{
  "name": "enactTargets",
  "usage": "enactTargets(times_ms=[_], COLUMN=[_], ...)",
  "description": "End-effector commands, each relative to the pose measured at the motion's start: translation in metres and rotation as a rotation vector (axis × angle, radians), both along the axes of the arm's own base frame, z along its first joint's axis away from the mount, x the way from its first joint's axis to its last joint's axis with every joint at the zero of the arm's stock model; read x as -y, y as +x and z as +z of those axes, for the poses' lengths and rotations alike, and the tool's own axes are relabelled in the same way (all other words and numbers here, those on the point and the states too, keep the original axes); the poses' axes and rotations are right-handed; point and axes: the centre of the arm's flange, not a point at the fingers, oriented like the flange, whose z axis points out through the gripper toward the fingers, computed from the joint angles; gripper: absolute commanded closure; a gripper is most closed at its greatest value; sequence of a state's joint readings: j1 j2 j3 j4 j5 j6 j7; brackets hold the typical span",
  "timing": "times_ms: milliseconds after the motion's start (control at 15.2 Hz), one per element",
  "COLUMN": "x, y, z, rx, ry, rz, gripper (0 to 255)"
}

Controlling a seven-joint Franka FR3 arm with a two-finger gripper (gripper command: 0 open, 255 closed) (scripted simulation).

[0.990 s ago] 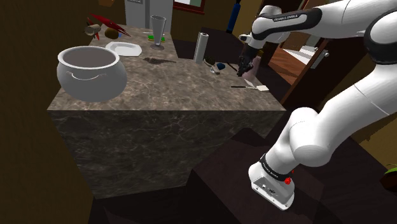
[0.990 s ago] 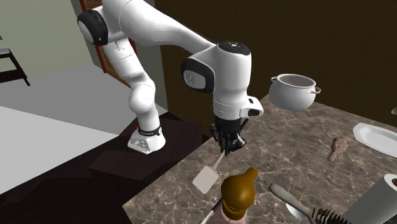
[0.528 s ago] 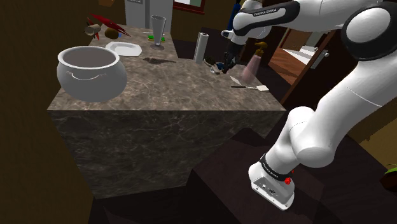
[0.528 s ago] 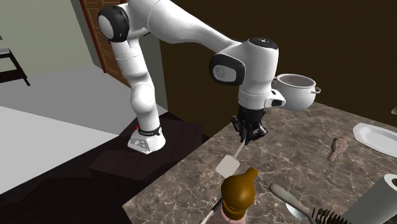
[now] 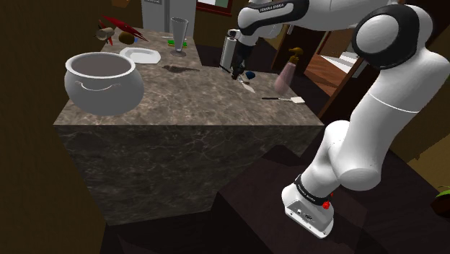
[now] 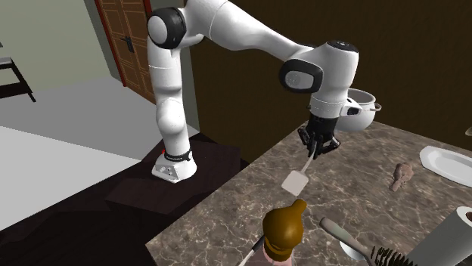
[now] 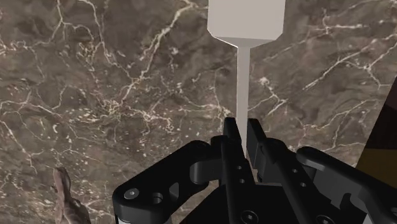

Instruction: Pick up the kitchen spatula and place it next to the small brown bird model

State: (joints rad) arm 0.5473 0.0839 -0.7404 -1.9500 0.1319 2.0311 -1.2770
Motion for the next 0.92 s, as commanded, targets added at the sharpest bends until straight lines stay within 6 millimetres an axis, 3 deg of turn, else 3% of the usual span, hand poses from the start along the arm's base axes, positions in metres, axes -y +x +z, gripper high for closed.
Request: enactTargets(times_ms=[0, 858], x=[-0.02, -0.147], y=[0.016, 0.131], z=[0.001, 0.001], rx=[0.0, 0.0], ry=[0.001, 0.001], rz=[0.0, 0.0], gripper=[255, 255])
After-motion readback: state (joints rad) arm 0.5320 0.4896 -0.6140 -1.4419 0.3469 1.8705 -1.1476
